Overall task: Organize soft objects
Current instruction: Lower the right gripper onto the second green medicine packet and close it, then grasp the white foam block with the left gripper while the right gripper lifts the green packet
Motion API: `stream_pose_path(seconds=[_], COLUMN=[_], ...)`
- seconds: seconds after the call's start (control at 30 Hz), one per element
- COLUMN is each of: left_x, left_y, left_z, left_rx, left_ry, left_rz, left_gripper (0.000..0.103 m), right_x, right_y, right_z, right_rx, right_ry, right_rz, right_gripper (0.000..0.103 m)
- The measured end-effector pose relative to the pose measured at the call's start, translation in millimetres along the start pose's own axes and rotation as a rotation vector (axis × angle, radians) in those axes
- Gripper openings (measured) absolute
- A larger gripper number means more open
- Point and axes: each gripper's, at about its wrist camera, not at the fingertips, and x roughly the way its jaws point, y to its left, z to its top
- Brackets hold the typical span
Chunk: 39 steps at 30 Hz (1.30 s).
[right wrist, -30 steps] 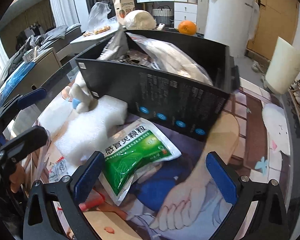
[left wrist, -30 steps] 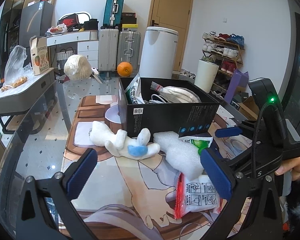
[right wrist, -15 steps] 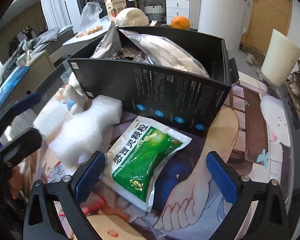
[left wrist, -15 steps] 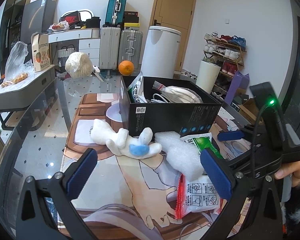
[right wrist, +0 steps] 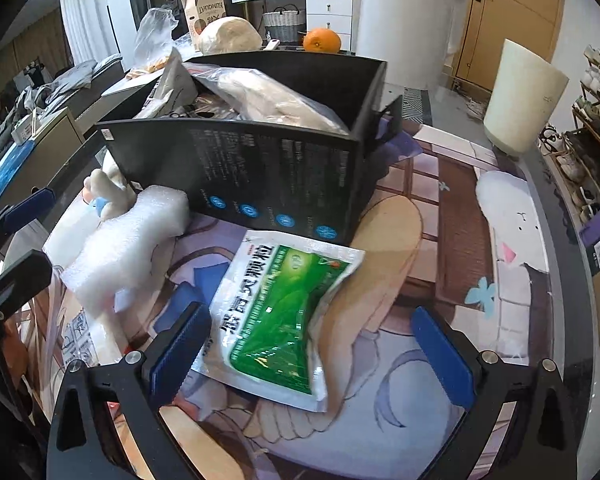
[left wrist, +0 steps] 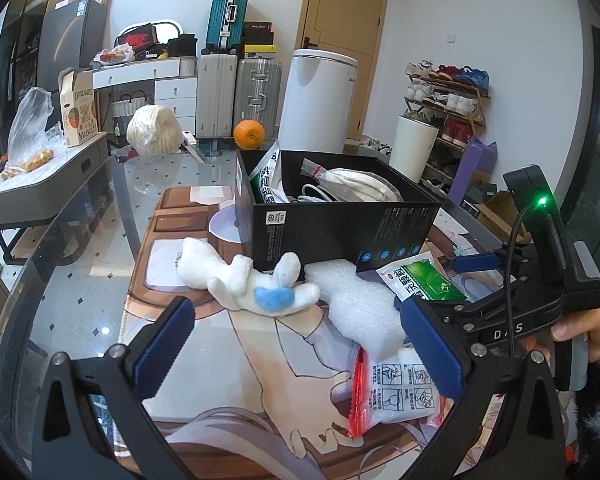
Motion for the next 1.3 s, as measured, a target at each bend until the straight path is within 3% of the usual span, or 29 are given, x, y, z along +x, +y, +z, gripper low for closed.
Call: stream_pose_path(seconds=[0.27,0.33,0.37,0.4,0.67,1.17,1.3], left_x=[0,0,0,0,-2,13,19], left_y=[-1,-1,-1,-1,0,-31,-35], left_z=[0,0,0,0,-1,8,9], left_rx=[0.005,0.008,0.007,0.007,0.006,0.091,0.097], left_ry=[0.0,0.0,0.001,0.0,0.002,0.083,0.092], left_rz=[0.001,0.001,0.001,0.002,0.001,0.008,0.033], left_gripper=[0.103,0.103,0.103,0.103,0.103,0.102,0.096], right_x=[2,-1,-7,-10,-20,-18,-17], right_y=[10,8,7,6,4,-7,-12], right_z=[-2,-3,-8,-10,-15,-16,-15], right_rx=[-0.019,-0.02,-0.021,-0.019,-0.028,-0.014,-0.007], right_ry=[-0.031,-0.049,-0.056,-0.061,-0.079,-0.083,-0.081], right_rz=[0.009,0.009,0.007,0.006,0.005,0.041,0.042], right_gripper=[0.098,0.085,0.07,0.062,0.035,0.034,0.034])
